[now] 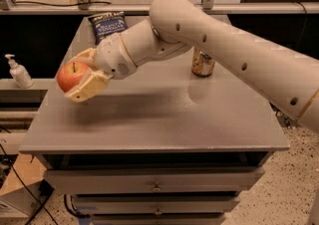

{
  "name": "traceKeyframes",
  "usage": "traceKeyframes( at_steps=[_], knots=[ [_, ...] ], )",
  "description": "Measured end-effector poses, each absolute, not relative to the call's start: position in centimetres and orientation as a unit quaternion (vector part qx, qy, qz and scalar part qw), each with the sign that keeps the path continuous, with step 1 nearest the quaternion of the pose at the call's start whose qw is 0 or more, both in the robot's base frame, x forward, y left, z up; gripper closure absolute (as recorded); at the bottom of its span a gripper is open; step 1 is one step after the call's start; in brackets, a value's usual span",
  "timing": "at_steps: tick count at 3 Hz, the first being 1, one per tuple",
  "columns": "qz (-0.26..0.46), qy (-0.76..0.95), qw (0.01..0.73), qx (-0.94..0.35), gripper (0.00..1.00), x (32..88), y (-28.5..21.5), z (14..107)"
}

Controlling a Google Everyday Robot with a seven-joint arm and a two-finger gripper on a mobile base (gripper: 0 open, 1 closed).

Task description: Pick apple

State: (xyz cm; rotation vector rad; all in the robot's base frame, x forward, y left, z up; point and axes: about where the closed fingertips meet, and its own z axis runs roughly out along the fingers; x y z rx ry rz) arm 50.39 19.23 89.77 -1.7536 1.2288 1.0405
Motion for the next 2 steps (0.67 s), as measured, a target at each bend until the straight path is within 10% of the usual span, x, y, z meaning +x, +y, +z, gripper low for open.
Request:
traceKeyframes(
  at_steps=[2],
  knots=[
    [0.365,0.461,0.417,-0.693,1.00,52.3,14.8,96.2]
  ],
)
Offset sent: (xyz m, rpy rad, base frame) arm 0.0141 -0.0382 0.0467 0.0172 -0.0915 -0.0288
